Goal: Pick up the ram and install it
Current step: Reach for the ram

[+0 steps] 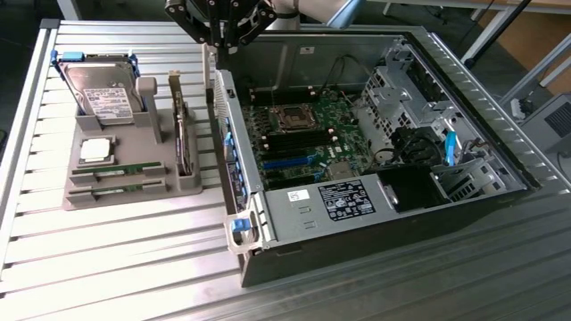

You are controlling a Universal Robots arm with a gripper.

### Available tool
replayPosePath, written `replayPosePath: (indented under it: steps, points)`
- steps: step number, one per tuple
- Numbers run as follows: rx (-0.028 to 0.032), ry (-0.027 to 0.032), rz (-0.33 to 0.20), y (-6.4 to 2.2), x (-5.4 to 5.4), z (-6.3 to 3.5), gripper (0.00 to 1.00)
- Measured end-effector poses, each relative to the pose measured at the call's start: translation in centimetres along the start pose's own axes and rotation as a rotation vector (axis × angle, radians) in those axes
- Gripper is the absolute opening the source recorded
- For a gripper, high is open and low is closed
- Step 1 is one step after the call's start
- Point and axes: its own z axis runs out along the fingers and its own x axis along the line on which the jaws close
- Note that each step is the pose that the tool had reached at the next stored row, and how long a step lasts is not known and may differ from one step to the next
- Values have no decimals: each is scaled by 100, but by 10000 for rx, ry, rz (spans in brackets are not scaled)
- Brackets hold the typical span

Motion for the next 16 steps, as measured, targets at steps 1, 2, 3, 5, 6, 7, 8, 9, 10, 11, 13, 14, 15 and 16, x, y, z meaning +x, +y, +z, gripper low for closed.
replayPosePath:
  steps: [1,2,3,5,6,7,8,9,10,11,13,14,15,16]
  points:
    - [0,1,0,-1,15,-1,9]
    - [0,0,0,-2,25,-1,9]
    - [0,0,0,-2,32,-1,9]
    - [9,0,-1,-4,60,-2,9]
    - [17,-1,0,-5,73,-2,9]
    - [24,-1,-2,-6,79,-2,9]
    - [30,-2,-1,-6,86,-3,9]
    - [33,-2,-2,-6,89,-2,9]
    - [33,-3,0,-7,96,-3,9]
    - [33,-3,0,-8,106,-3,9]
    - [33,-2,-1,-10,134,-4,9]
    - [33,-2,-2,-10,139,-4,9]
    - [33,-2,-1,-11,144,-4,9]
    - [34,-2,-2,-11,145,-4,9]
